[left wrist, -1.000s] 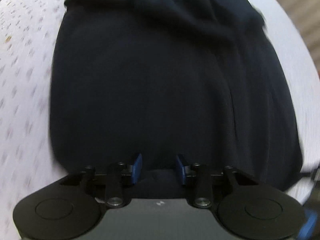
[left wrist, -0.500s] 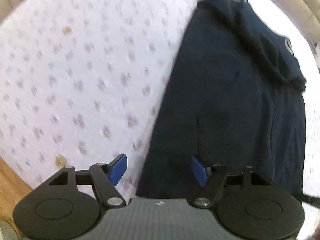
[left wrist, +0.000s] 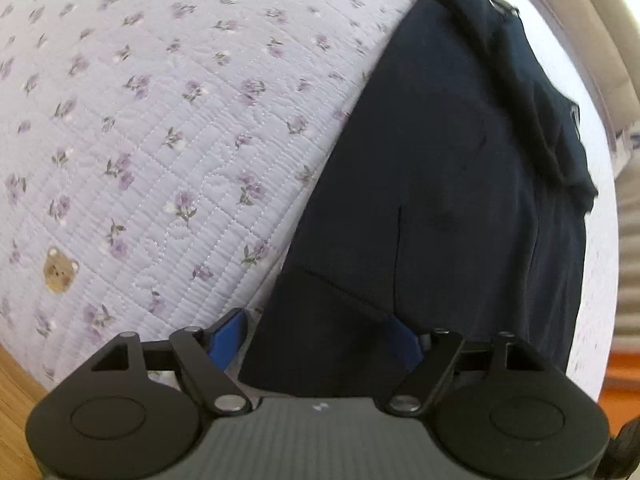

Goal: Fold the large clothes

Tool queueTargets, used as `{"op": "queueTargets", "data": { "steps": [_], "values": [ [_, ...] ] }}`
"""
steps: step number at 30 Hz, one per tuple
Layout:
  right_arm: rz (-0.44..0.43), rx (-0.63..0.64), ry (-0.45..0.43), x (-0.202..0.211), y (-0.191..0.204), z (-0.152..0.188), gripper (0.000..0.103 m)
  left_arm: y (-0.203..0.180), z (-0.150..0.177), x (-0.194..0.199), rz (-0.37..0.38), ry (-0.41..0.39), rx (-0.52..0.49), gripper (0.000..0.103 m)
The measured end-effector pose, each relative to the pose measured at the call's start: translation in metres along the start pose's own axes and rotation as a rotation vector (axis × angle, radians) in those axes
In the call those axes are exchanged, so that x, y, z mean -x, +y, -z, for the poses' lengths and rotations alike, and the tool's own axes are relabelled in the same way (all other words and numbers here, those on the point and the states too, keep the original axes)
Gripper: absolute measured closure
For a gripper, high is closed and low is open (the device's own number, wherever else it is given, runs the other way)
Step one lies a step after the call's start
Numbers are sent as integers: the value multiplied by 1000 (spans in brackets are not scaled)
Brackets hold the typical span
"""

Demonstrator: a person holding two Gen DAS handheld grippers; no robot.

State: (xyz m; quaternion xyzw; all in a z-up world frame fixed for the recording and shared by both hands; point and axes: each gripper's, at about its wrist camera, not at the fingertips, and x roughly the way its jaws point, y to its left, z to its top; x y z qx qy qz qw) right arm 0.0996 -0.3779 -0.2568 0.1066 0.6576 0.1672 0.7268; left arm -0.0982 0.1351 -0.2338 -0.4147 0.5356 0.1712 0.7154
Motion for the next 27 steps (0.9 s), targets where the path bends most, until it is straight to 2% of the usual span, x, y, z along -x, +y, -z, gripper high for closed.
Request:
{"op": "queueTargets", "data": {
  "steps": [1,2,3,4,5,8,10,12,15,16,17,19,21,22,23,27],
  "values": [
    [7,20,-6,-1,4,2,30,-2,1,0,-12,-6,-12,32],
    [17,42,-15,-2,8,2,52,-6,2,1,-27,-17,-40,67],
    [9,55,-21,-3,11,2,67,-12,2,1,-40,-19,-82,92],
    [-19,52,-22,-3,12,-1,88,-20,5,0,-42,-22,-98,92],
    [-41,39,-29,0,13,-5,89,-25,3,1,-49,-29,-101,94],
    [-85,27,-87,16,16,-21,90,-37,-5,8,-31,-62,-83,94],
    [-138,16,-136,31,21,-39,90,-47,-19,17,17,-100,-64,94],
    [-168,37,-191,43,31,-61,90,-66,-38,27,64,-149,-90,94],
    [-164,68,-268,43,42,-103,90,-98,-73,33,98,-232,-144,93],
    [-150,58,-280,38,44,-116,87,-107,-87,31,105,-256,-154,91],
    [-136,50,-280,32,44,-132,82,-116,-101,26,93,-274,-153,84],
    [-143,18,-279,29,38,-151,80,-129,-122,23,49,-339,-151,74],
    [-176,-9,-294,26,29,-154,67,-136,-135,28,27,-404,-176,43],
    [-161,4,-303,27,29,-155,61,-138,-141,29,15,-422,-189,35],
    [-135,32,-304,27,28,-156,60,-141,-144,29,4,-430,-210,31],
    [-75,108,-260,20,28,-170,58,-147,-148,19,-31,-334,-324,37]
  ]
}}
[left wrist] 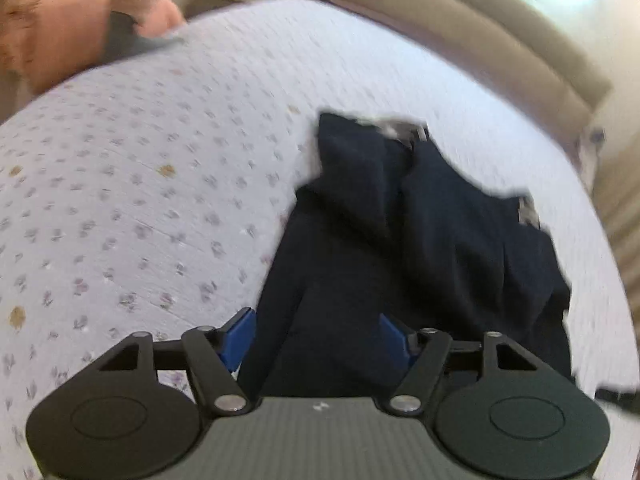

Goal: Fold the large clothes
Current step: 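Grasp the hoodie hem with the left gripper while the right gripper grasps it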

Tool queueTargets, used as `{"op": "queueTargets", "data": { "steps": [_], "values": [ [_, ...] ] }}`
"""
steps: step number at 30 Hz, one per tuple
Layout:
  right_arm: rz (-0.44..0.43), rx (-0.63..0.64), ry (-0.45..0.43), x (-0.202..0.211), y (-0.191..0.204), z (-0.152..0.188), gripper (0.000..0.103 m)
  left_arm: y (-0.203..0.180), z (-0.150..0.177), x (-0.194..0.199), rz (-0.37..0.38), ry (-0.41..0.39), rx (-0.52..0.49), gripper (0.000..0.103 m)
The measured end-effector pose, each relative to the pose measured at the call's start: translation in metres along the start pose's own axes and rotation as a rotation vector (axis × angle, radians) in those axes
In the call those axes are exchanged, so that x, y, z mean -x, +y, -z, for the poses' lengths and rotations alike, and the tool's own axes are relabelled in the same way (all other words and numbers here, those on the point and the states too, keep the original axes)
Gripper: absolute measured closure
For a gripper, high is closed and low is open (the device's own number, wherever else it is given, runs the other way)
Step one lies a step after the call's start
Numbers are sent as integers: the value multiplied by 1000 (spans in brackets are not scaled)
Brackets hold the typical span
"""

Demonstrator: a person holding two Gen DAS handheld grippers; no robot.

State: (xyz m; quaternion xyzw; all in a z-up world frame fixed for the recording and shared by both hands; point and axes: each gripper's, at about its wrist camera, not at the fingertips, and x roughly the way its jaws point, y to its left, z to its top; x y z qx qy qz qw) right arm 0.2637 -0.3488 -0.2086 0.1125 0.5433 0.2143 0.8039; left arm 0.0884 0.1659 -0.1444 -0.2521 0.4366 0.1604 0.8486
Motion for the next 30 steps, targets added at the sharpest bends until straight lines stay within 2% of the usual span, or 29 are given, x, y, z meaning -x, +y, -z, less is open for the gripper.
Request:
{"op": "queueTargets", "data": {
  "steps": [3,5,6,8,11,14,15,16,17,18,19,20,21,22,26,27,30],
  "values": [
    [27,58,16,-2,-2,-6,55,-1,6,-13,-25,51,-91,37],
    [47,109,20,-5,-2,-7,43,-5,9,-24,-46,73,-140,37],
    [62,131,20,-9,-2,-8,40,-5,12,-28,-49,82,-157,37],
    [73,157,37,-19,-1,-10,40,-2,13,-48,-55,108,-182,37],
    [77,188,53,-29,2,-10,38,-5,14,-59,-61,140,-211,37],
    [141,233,46,-39,6,-6,36,-6,16,-66,-65,151,-236,38],
    [157,256,41,-42,8,-4,37,-6,17,-68,-60,156,-242,39],
    [181,278,45,-45,11,-2,42,-6,17,-71,-54,161,-249,41],
    [201,297,56,-48,15,1,59,-6,18,-73,-46,162,-255,49],
    [205,323,61,-48,18,5,70,-6,19,-74,-35,162,-262,63],
    [195,350,55,-45,23,9,85,-9,20,-73,-41,152,-274,70],
    [186,373,44,-40,27,13,87,-12,21,-70,-51,135,-298,80],
    [185,391,34,-36,32,17,88,-14,22,-67,-41,123,-318,85],
    [180,404,29,-31,35,20,88,-15,22,-63,-26,116,-326,86],
    [172,375,51,-33,35,24,88,-13,23,-62,14,134,-338,84],
    [179,363,59,-37,32,23,87,-10,22,-68,17,150,-334,82],
    [161,306,84,-46,22,14,78,-1,16,-77,54,172,-289,71]
  ]
}}
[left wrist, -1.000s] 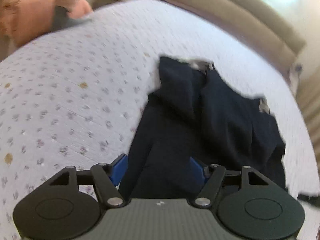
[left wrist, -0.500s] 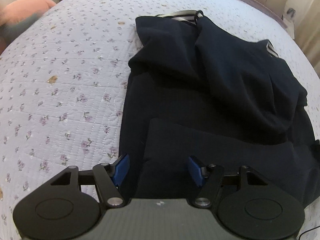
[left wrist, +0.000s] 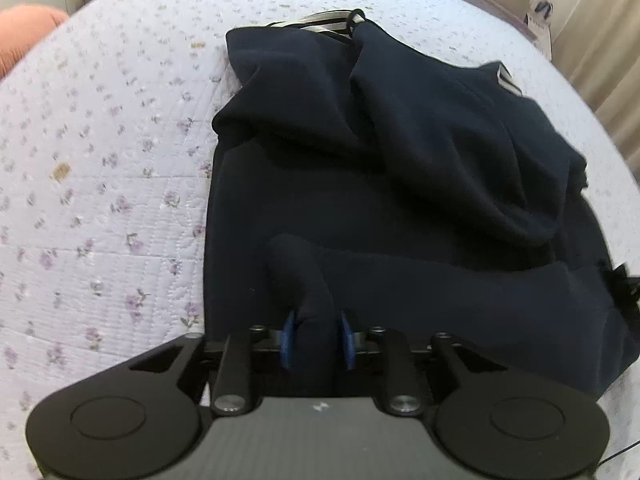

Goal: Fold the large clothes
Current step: 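Grasp the hoodie hem with the left gripper while the right gripper grasps it, then lift the hem with both grippers and fold it toward the hood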

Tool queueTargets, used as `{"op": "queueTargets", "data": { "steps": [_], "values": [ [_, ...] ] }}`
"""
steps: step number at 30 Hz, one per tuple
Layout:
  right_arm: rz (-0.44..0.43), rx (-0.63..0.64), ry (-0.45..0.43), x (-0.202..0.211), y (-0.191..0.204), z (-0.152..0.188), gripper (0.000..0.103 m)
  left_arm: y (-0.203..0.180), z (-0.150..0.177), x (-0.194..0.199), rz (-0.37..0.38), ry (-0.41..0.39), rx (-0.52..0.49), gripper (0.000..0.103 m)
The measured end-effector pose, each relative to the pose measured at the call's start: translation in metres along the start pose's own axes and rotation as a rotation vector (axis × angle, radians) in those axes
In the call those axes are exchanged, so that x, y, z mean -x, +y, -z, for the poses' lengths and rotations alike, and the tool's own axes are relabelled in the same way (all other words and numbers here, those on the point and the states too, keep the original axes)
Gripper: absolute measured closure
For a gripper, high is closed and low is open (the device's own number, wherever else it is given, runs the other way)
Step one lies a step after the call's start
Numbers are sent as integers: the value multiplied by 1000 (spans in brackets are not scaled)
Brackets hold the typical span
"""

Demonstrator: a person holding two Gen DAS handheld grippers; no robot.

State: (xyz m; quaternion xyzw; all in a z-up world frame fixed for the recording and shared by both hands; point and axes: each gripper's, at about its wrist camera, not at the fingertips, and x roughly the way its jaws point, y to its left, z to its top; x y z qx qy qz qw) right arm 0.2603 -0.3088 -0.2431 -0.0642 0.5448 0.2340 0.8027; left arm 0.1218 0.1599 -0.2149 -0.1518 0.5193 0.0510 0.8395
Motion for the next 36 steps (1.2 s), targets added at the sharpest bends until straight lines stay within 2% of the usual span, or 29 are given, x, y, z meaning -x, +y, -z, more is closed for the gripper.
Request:
{"op": "queueTargets", "data": {
  "steps": [3,4,5,7,8,9,10,11,16,20,24,30,33,36],
  "values": [
    [-16,-20,7,-3,-6,-4,73,7,-3,-2,42,8,25,53],
    [-12,-21,9,-4,-7,-4,67,7,-4,-4,43,13,24,51],
    [-8,-24,13,-6,-7,-5,67,7,-4,-6,42,18,21,47],
    [-9,-35,15,-8,-7,-5,66,3,-3,-10,32,15,15,45],
    [-4,-33,11,-7,-6,-4,71,0,-3,-11,16,10,11,49],
    [8,-22,5,-6,-3,-3,79,-3,-2,-10,-14,-1,0,62],
    [18,-6,-5,-3,0,-1,93,-7,-1,-9,-37,-15,-10,73],
    [19,5,-23,3,4,2,94,-9,0,-5,-49,-30,-10,89],
    [23,33,-131,55,21,4,96,-11,1,36,5,-125,45,90],
    [18,82,-225,108,35,-12,96,-11,-10,82,76,-220,82,91],
    [24,122,-341,141,47,-42,96,-8,-38,113,116,-325,89,91],
    [62,132,-547,152,49,-105,97,3,-101,122,133,-494,75,90],
    [113,138,-628,133,43,-147,97,9,-144,113,122,-587,82,90],
    [137,90,-642,89,32,-196,97,16,-189,76,88,-613,99,90]
  ]
}}
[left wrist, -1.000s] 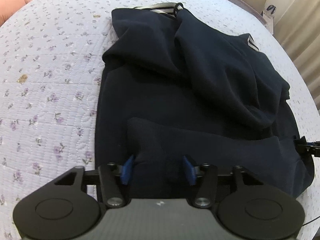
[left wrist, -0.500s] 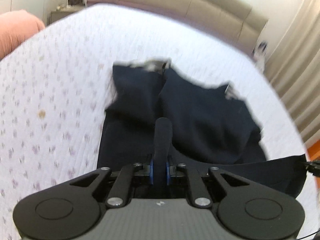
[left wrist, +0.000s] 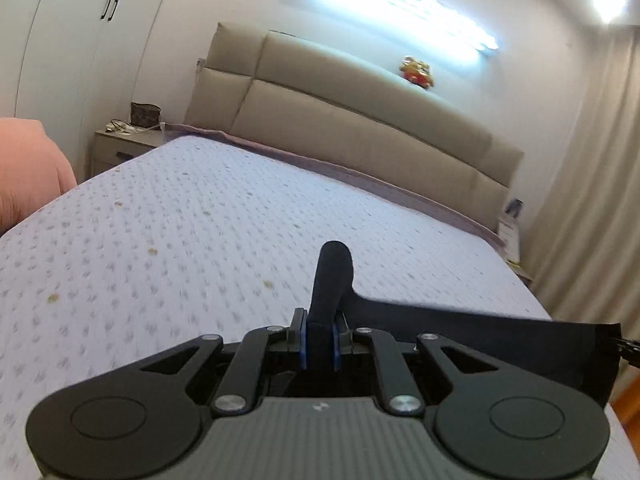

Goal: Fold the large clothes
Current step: 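Lift the hem with both grippers and fold it toward the hood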

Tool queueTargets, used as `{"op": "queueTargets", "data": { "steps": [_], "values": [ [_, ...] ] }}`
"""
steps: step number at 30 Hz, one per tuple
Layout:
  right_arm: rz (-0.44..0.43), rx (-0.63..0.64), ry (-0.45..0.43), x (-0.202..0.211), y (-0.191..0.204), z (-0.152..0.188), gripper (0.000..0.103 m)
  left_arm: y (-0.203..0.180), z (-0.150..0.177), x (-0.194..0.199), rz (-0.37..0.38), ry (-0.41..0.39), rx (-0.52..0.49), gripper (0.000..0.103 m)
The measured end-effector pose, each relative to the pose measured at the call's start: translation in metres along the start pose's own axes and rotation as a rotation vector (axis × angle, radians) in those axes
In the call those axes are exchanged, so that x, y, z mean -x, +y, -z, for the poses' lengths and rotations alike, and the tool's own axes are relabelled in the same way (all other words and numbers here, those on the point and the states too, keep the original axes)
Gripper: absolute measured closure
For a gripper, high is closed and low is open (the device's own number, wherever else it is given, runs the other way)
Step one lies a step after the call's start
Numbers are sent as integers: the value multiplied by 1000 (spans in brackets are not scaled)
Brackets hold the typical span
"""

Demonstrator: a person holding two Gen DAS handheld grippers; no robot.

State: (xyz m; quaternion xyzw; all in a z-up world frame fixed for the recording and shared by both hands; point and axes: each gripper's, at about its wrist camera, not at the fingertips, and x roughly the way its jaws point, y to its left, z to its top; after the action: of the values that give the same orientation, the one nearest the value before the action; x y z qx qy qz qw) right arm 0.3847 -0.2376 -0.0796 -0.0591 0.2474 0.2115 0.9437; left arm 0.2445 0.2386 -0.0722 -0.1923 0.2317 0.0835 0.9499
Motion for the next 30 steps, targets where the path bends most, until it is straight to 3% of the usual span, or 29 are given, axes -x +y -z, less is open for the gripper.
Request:
{"op": "queueTargets", "data": {
  "steps": [3,7,10,12,14,17,19,20,21,22,26,28,29,30],
  "values": [
    [30,-8,91,-78,3,13,97,5,7,-72,-90,56,-5,90],
    [125,13,245,-168,15,56,97,11,45,-160,-198,213,-65,89],
    [160,14,384,-208,15,83,91,14,69,-189,-244,295,-105,71],
    [161,8,401,-208,13,83,83,17,71,-182,-264,279,-111,57],
    [171,6,372,-191,13,74,48,21,65,-167,-272,251,-97,57],
    [137,-28,278,-139,17,59,44,22,51,-131,-287,193,-94,61],
    [56,-63,269,-107,30,56,49,11,51,-106,-261,194,-111,65],
    [13,-71,282,-94,41,59,61,3,55,-97,-244,205,-112,76],
    [-26,-74,298,-84,53,62,70,-1,60,-90,-221,220,-112,82],
    [-69,-76,315,-76,67,67,85,-7,68,-82,-193,241,-113,85],
    [-173,-58,393,-87,121,96,91,-29,112,-70,-119,332,-112,91],
    [-156,-46,485,-116,136,124,91,-29,134,-80,-149,392,-123,91],
    [-134,-70,471,-125,134,132,103,-26,145,-85,-175,400,-145,92],
    [-107,-79,453,-131,131,136,103,-23,154,-90,-183,394,-167,93]
  ]
}}
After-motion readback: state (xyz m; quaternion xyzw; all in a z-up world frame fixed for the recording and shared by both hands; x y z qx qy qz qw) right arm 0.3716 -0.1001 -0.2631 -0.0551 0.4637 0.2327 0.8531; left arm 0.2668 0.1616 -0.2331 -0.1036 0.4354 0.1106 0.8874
